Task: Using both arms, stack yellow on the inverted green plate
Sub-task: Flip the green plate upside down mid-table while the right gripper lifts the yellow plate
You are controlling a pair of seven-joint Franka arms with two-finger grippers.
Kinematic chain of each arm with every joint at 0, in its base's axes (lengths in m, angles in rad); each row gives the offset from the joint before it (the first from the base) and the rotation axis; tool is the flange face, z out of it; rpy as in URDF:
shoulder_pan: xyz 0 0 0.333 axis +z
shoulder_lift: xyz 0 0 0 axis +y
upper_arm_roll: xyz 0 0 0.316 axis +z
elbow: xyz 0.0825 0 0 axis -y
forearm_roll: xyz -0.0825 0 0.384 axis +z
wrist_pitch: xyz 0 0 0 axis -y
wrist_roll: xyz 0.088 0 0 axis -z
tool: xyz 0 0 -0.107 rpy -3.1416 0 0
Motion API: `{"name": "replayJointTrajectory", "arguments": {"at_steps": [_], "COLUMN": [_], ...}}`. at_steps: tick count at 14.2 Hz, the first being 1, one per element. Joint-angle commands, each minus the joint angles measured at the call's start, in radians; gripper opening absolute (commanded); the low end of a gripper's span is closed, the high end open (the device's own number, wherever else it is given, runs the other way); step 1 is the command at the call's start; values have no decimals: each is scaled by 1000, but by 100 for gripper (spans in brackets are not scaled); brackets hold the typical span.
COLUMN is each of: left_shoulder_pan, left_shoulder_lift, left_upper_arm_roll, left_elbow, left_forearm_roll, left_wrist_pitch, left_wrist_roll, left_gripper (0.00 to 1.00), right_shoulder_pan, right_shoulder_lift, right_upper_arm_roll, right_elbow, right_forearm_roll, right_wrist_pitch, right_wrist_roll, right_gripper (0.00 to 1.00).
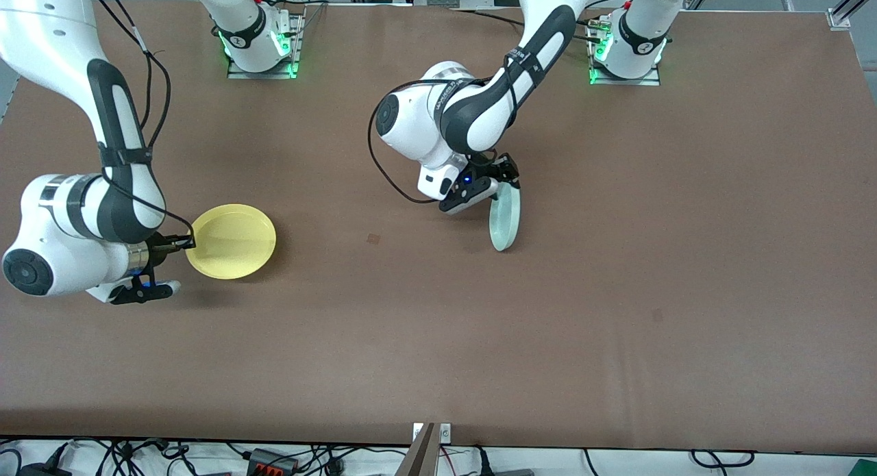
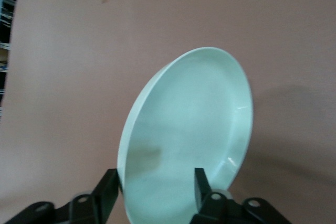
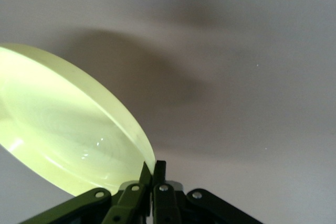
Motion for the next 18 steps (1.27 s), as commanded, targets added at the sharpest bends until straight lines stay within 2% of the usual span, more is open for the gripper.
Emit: {"name": "replayJointTrajectory", "arguments": {"at_steps": [1, 5, 8, 9, 12, 15, 18], "left_shoulder_pan": [11, 29, 41, 47, 73, 118, 196], "left_shoulder_lift": [40, 22, 20, 20, 21, -18, -95], "left_upper_arm_roll": [-16, -19, -19, -19, -18, -18, -16], "left_elbow": [30, 32, 32, 30, 28, 22, 18], "left_forearm_roll": [-124, -303, -324, -337, -451, -455, -446], "left_wrist_pitch": [194, 382, 417, 466, 569, 546, 346], "left_wrist_roll": [-1, 5, 7, 7, 7, 94, 310], "left_gripper": [100, 100, 100, 100, 100, 100, 100], "right_shoulder_pan": [2, -4, 6, 17, 31, 74, 115], "right_shoulder_lift": [-17, -20, -37, -43, -45, -58, -66], "right_upper_arm_roll": [3, 2, 3, 3, 3, 3, 5], "right_elbow": [-4, -4, -2, -2, 7, 11, 11], "right_forearm_roll": [6, 6, 4, 3, 3, 4, 11], "right_wrist_pitch": [-14, -14, -13, -13, -4, -5, -4], "right_wrist_roll": [-36, -64, -59, -62, -64, -43, -15], "right_gripper": [0, 0, 0, 0, 0, 0, 0]}}
